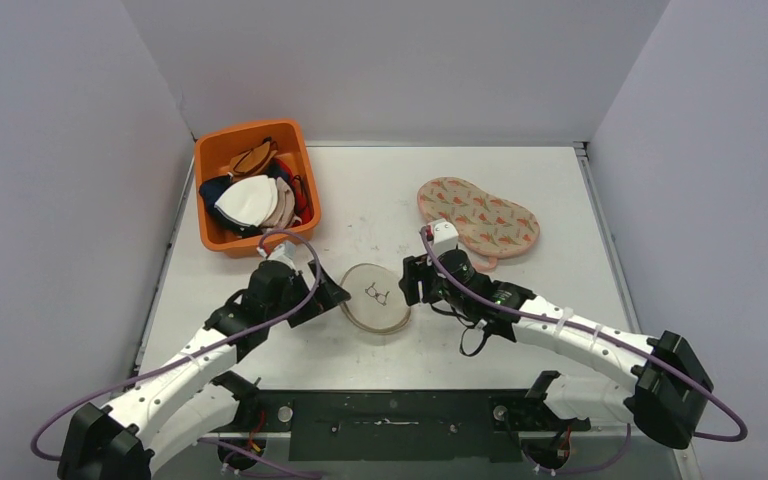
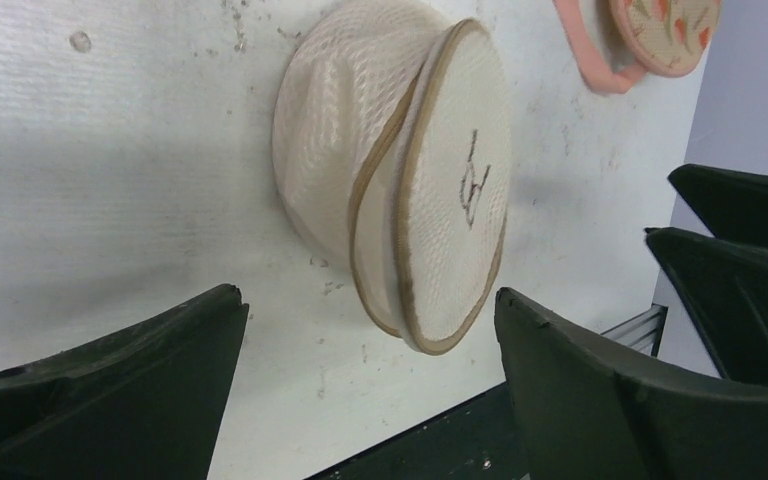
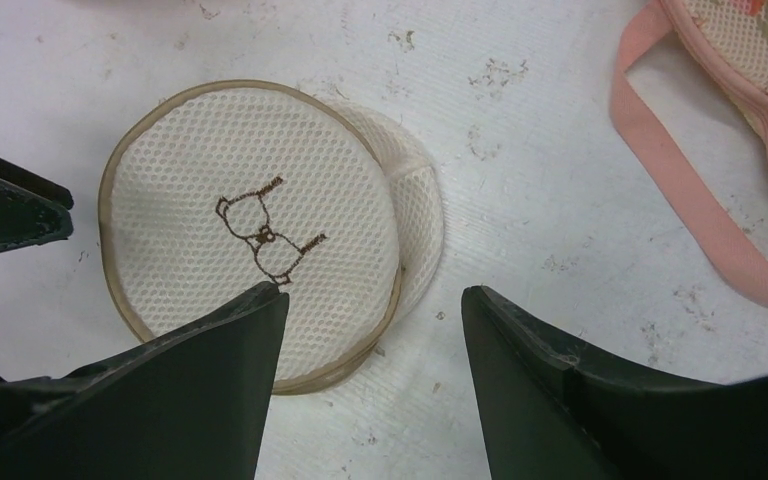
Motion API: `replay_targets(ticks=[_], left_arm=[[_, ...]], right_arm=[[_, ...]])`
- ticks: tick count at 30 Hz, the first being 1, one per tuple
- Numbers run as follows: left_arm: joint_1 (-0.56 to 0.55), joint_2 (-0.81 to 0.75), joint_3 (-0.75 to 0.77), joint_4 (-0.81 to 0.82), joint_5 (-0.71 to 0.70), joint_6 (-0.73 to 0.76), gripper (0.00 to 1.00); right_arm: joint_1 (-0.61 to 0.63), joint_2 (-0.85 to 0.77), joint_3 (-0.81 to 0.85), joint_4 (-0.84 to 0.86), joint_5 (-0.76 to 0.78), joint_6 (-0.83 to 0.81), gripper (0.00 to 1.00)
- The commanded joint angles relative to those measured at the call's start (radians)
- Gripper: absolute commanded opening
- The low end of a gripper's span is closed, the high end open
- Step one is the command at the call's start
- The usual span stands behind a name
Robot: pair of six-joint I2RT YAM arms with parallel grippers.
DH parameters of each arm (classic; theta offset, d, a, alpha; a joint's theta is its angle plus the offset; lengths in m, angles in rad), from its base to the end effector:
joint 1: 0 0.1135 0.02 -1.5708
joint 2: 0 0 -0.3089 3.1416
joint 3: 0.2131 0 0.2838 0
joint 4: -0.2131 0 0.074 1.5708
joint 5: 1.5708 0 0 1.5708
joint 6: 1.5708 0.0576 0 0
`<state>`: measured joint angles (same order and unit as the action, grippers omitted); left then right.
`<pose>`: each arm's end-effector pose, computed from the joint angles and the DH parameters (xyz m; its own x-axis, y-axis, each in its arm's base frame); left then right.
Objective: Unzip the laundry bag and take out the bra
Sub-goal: Close the laundry bag at the center of the board, then adjust the laundry bag at the center of the board.
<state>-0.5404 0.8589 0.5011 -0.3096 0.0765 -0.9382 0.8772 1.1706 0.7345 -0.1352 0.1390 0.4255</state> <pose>0.1712 -0.1078 0.2251 -0.7690 -0.4764 -0.4262 -0.0943 0.7441 -0.6614 0.1894 0.2153 0.2644 -0.5985 -0.0804 -0.7971 -0.4831 0.8299 0.2790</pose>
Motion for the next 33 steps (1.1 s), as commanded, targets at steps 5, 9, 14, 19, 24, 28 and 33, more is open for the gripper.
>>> replay_targets(ticks=[5,9,14,19,24,28,33], left_arm=[[0.0,0.058,-0.128,0.361,0.11,-0.047,0.73],[0.0,0.074,-0.119,0.37,0.104,-0.036,0.56],[0.001,0.099,-0.126,0.401,0.104,-0.04,0.48],[0.001,0.146,-0.14,0.427,0.109,-0.049,0.47],[0.002,0.156,-0.151,0.457,0.105,-0.051,0.36],[0.002,0.179,-0.151,0.472,0.099,-0.048,0.24],[0.003,0.21,-0.162,0.5,0.096,-0.05,0.09]], right_arm=[[-0.022,-0.072,-0.069,0.102,-0.055,0.019,0.65],[-0.027,-0.086,-0.09,0.107,-0.059,0.028,0.65],[-0.029,-0.086,-0.109,0.121,-0.07,0.043,0.65],[-0.03,-0.083,-0.108,0.12,-0.072,0.048,0.65],[-0.03,-0.083,-0.116,0.127,-0.076,0.054,0.65],[-0.033,-0.074,-0.132,0.169,-0.097,0.068,0.66],[-0.054,-0.066,-0.165,0.232,-0.167,0.107,0.7]])
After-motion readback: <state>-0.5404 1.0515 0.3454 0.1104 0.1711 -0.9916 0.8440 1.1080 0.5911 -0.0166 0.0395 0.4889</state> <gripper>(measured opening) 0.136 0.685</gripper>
